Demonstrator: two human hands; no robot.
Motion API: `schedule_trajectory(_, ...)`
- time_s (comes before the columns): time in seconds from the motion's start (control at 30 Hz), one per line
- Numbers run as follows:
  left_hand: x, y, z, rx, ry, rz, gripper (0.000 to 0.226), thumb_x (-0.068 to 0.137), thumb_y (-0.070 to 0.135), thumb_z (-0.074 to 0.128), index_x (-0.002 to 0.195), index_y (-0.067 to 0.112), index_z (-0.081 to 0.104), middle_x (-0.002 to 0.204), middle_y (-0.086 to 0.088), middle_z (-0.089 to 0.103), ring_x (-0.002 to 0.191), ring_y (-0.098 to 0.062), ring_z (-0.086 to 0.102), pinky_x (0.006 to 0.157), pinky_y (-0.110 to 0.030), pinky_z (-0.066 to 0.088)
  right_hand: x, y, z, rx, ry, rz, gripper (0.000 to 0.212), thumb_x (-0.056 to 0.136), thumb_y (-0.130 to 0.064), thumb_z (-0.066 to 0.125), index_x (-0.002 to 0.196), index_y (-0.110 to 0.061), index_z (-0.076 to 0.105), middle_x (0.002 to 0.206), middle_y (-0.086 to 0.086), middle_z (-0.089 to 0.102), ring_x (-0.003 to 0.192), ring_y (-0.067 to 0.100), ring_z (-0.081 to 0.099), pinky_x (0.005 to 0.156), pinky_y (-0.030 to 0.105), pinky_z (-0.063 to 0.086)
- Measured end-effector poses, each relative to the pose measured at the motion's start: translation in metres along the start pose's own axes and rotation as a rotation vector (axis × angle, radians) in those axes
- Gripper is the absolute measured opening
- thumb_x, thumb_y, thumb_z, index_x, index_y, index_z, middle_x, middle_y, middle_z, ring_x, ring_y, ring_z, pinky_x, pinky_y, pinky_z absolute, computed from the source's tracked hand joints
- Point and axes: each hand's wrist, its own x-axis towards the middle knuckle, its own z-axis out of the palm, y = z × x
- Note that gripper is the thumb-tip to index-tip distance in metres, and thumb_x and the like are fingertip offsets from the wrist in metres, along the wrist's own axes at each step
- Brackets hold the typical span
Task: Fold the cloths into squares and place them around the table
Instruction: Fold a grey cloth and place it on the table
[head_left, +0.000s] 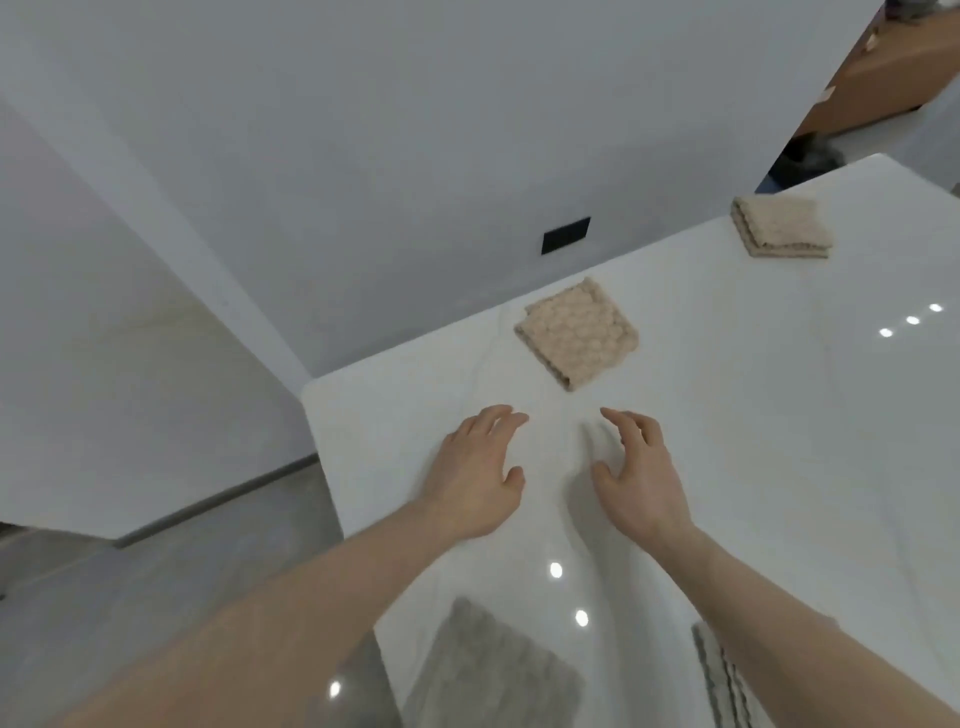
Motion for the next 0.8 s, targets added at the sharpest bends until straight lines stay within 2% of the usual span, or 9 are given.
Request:
schedule_trajectory(0.23, -0.195, -0.019, 0.000, -0.223, -0.144, -0.298, 0.054, 0.097, 0.034, 0.059, 0.148, 0.025, 0.046, 0.160, 0.008, 0.028, 0.148, -0.012, 0.028, 0.121, -0.024, 0.020, -0.182, -0.016, 0.016, 0.281, -0.113, 0.198, 0.059, 0.091, -0.014, 0.060, 0.145, -0.034, 0.043, 0.139, -0.018, 0.035, 0.124, 0.008, 0.049, 0.106, 0.038, 0.047)
schedule_trajectory(0.33, -0.260, -0.018, 0.008, -0.282, -0.176, -0.389, 0.056, 0.094, 0.033, 0.064, 0.146, 0.023, 0.048, 0.153, 0.009, 0.032, 0.144, -0.010, 0.034, 0.113, -0.014, 0.023, -0.244, -0.027, 0.025, 0.315, -0.203, 0.284, 0.061, 0.093, -0.019, 0.060, 0.148, -0.034, 0.038, 0.142, -0.015, 0.035, 0.127, 0.010, 0.047, 0.107, 0.036, 0.045)
schedule_trajectory(0.4, -0.286, -0.016, 0.010, -0.323, -0.194, -0.420, 0.055, 0.092, 0.030, 0.065, 0.144, 0.022, 0.049, 0.146, 0.013, 0.034, 0.138, -0.004, 0.038, 0.103, -0.006, 0.021, -0.272, -0.032, 0.029, 0.311, -0.255, 0.332, 0.067, 0.091, -0.020, 0.063, 0.149, -0.036, 0.033, 0.144, -0.013, 0.034, 0.130, 0.013, 0.046, 0.107, 0.037, 0.045)
schedule_trajectory(0.47, -0.298, -0.015, 0.012, -0.335, -0.232, -0.413, 0.054, 0.093, 0.029, 0.063, 0.145, 0.023, 0.048, 0.146, 0.015, 0.031, 0.132, 0.002, 0.037, 0.100, -0.005, 0.021, -0.289, -0.035, 0.030, 0.302, -0.294, 0.348, 0.070, 0.091, -0.024, 0.066, 0.149, -0.037, 0.031, 0.141, -0.014, 0.034, 0.133, 0.014, 0.045, 0.110, 0.041, 0.044)
schedule_trajectory(0.6, -0.282, -0.017, 0.012, -0.302, -0.249, -0.356, 0.050, 0.092, 0.029, 0.063, 0.141, 0.025, 0.053, 0.153, 0.008, 0.031, 0.143, -0.012, 0.036, 0.112, -0.016, 0.025, -0.291, -0.036, 0.028, 0.269, -0.357, 0.387, 0.073, 0.091, -0.032, 0.068, 0.153, -0.035, 0.028, 0.150, -0.007, 0.034, 0.134, 0.017, 0.046, 0.111, 0.042, 0.044)
schedule_trajectory(0.67, -0.265, -0.018, 0.011, -0.295, -0.259, -0.370, 0.043, 0.092, 0.028, 0.063, 0.135, 0.027, 0.058, 0.157, 0.005, 0.031, 0.145, -0.018, 0.035, 0.118, -0.026, 0.027, -0.283, -0.037, 0.026, 0.273, -0.379, 0.405, 0.077, 0.091, -0.033, 0.068, 0.155, -0.033, 0.026, 0.153, -0.004, 0.036, 0.128, 0.017, 0.052, 0.101, 0.037, 0.051)
schedule_trajectory(0.7, -0.257, -0.020, 0.012, -0.287, -0.274, -0.371, 0.041, 0.091, 0.028, 0.063, 0.132, 0.028, 0.061, 0.158, 0.004, 0.031, 0.145, -0.019, 0.036, 0.119, -0.029, 0.028, -0.279, -0.039, 0.025, 0.287, -0.392, 0.417, 0.077, 0.091, -0.033, 0.068, 0.156, -0.031, 0.026, 0.153, -0.003, 0.038, 0.119, 0.015, 0.058, 0.090, 0.029, 0.054)
schedule_trajectory(0.77, -0.246, -0.024, 0.015, -0.279, -0.316, -0.377, 0.037, 0.087, 0.028, 0.062, 0.123, 0.031, 0.066, 0.155, 0.004, 0.035, 0.141, -0.020, 0.040, 0.119, -0.032, 0.031, -0.273, -0.042, 0.024, 0.305, -0.414, 0.425, 0.075, 0.094, -0.028, 0.066, 0.157, -0.029, 0.026, 0.151, -0.003, 0.043, 0.104, 0.008, 0.065, 0.068, 0.017, 0.052)
schedule_trajectory(0.8, -0.242, -0.026, 0.016, -0.284, -0.334, -0.390, 0.034, 0.086, 0.028, 0.062, 0.119, 0.032, 0.069, 0.152, 0.004, 0.038, 0.139, -0.019, 0.042, 0.118, -0.032, 0.033, -0.272, -0.042, 0.025, 0.305, -0.422, 0.417, 0.074, 0.094, -0.027, 0.066, 0.157, -0.029, 0.026, 0.150, -0.004, 0.045, 0.103, 0.009, 0.065, 0.065, 0.015, 0.050)
